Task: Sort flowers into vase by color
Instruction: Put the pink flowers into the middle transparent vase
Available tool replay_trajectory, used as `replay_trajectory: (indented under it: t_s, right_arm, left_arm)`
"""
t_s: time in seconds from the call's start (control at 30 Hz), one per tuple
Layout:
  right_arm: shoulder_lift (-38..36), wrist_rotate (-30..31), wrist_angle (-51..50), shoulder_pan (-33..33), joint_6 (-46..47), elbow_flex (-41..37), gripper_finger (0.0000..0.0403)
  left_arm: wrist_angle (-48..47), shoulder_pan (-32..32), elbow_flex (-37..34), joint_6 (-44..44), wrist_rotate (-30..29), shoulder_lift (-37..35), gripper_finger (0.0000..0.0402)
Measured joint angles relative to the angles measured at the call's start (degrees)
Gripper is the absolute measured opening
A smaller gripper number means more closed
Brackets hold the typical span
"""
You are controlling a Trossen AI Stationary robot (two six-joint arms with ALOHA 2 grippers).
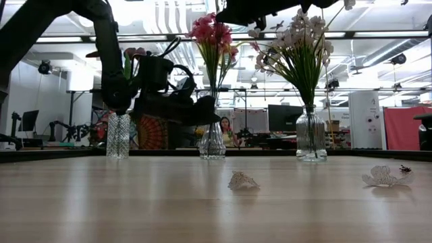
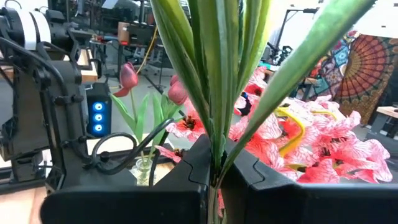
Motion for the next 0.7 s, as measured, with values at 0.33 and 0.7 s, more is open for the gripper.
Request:
replay_trajectory:
  t_s: [0.33, 0.7]
  right_arm:
    - [0.5, 0.0, 0.7, -0.9, -0.1, -0.2, 0.0013]
    - [4.2, -0.2, 3.7, -2.1, -0.5, -0.3, 0.0013]
  left_arm:
    - [0.1, 0.0, -0.2, -0.1, 0.4, 0.0, 0.0121]
    - [0.1, 0.0, -0.2, -0.1, 0.4, 0.0, 0.0121]
